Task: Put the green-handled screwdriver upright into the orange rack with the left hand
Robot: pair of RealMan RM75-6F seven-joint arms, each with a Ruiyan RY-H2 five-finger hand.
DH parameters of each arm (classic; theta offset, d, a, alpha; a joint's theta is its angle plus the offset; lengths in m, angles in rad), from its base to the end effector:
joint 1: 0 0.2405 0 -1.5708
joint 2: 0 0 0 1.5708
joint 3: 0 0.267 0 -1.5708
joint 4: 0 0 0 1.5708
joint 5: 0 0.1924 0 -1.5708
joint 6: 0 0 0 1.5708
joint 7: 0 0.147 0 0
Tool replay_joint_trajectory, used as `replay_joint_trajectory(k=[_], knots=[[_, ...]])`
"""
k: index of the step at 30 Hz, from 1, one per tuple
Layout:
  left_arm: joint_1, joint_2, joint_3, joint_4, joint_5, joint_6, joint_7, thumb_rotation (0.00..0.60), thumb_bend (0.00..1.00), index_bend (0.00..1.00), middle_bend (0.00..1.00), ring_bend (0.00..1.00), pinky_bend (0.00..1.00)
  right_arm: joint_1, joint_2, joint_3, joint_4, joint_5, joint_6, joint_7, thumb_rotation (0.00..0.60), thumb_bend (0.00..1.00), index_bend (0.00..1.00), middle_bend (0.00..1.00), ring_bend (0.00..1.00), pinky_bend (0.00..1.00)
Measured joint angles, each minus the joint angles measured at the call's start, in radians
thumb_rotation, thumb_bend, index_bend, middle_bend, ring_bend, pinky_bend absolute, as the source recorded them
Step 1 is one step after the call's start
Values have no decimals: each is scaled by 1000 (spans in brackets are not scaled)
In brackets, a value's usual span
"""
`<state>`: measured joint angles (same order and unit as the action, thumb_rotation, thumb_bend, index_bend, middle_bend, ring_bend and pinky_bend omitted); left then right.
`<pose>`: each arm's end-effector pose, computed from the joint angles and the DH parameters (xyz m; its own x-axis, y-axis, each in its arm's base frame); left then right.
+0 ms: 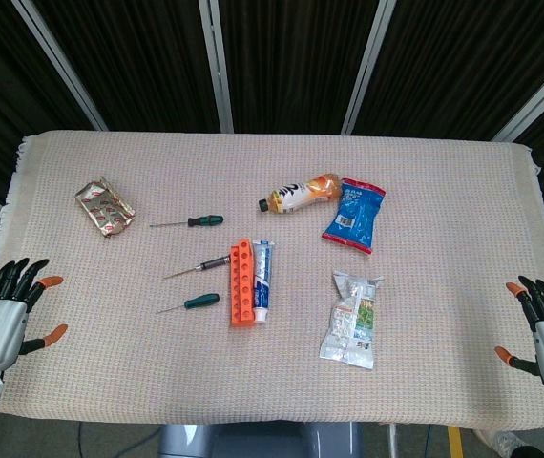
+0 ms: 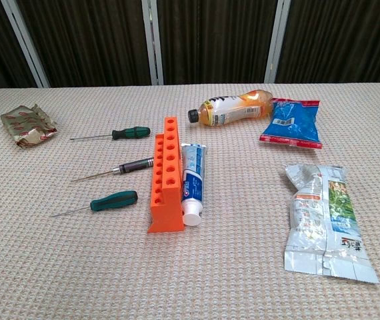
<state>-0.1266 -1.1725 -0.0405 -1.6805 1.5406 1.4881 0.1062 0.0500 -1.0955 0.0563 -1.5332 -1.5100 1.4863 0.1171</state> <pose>-0.2842 0.1920 0.1548 0.3849 -0.0037 0.9230 0.9186 -0.0957 -0.3834 -0.3334 -0.1744 0.1962 0.3814 -0.0015 0.9244 -0.9242 0.0195 0.3813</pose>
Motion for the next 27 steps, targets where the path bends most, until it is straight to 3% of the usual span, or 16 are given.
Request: replay_joint_trajectory(k=[22, 27], knots=[[0, 7, 4, 9, 5, -2, -39, 600, 155, 309, 119, 42, 0, -16, -9, -8, 3, -9, 24, 13, 600, 0, 133, 53, 0, 21], [-13, 2, 1, 9, -5, -27, -33, 600, 202, 338, 140, 57, 0, -11, -9, -5, -1, -3, 14, 6, 600, 0, 139, 53, 0, 21]])
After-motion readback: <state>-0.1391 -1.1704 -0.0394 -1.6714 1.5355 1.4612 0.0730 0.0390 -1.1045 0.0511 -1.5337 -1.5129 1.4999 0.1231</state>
